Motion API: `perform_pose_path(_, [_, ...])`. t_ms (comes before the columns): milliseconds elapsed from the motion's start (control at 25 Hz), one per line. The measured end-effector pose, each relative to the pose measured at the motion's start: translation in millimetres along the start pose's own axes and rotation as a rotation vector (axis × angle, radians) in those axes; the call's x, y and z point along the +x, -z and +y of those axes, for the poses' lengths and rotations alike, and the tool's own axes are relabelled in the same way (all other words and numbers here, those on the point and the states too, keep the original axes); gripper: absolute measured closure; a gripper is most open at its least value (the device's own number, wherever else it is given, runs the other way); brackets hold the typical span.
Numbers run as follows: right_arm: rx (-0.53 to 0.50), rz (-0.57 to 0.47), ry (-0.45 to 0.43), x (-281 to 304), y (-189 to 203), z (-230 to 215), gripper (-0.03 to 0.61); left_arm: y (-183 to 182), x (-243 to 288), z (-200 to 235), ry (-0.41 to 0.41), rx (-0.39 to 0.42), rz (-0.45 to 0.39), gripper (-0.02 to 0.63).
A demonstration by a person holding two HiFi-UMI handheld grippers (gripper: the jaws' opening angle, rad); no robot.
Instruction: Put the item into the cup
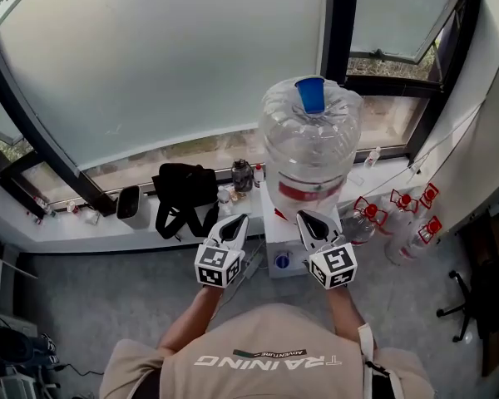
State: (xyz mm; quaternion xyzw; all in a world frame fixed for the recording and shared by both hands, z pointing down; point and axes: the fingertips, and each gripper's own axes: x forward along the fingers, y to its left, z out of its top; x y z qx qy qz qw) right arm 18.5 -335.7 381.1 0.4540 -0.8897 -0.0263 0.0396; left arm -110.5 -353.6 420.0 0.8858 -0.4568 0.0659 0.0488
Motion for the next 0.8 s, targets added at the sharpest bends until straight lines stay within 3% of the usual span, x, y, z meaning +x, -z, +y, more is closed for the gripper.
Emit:
perform_pose_path(360, [0.015,0.027,0.024,-6,13,-6,0.568,6,1,-7,0.021,0.014,0.009,0.606])
perform_pose_path(800, [0.000,0.056,-0.007,0,31,3,0.568,23,-17,7,-0.020,-0.008,0.028,0.606])
